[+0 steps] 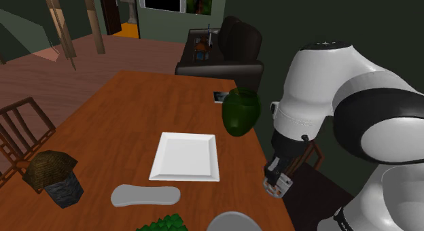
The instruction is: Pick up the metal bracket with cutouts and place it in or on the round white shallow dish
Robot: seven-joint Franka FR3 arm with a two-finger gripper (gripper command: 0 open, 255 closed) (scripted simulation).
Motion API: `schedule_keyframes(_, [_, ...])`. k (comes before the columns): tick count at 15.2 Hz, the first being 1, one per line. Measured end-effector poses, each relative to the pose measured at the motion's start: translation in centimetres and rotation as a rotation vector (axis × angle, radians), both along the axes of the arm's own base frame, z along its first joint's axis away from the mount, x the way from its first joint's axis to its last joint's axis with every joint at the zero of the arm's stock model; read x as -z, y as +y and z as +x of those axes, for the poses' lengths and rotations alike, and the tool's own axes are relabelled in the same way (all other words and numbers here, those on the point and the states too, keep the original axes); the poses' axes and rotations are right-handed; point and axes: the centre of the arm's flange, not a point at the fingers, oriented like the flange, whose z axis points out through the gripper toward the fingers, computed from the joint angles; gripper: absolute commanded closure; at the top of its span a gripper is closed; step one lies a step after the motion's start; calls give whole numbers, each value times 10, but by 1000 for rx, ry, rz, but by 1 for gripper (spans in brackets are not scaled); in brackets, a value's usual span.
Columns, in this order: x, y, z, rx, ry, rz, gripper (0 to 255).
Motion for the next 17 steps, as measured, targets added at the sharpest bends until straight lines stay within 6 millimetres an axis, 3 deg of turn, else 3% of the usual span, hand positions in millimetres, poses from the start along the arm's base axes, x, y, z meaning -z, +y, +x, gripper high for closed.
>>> schedule_keyframes(9, [-15,117,-18,-1,1,0,255])
schedule_keyframes(17, [21,125,-21,0,2,1,255])
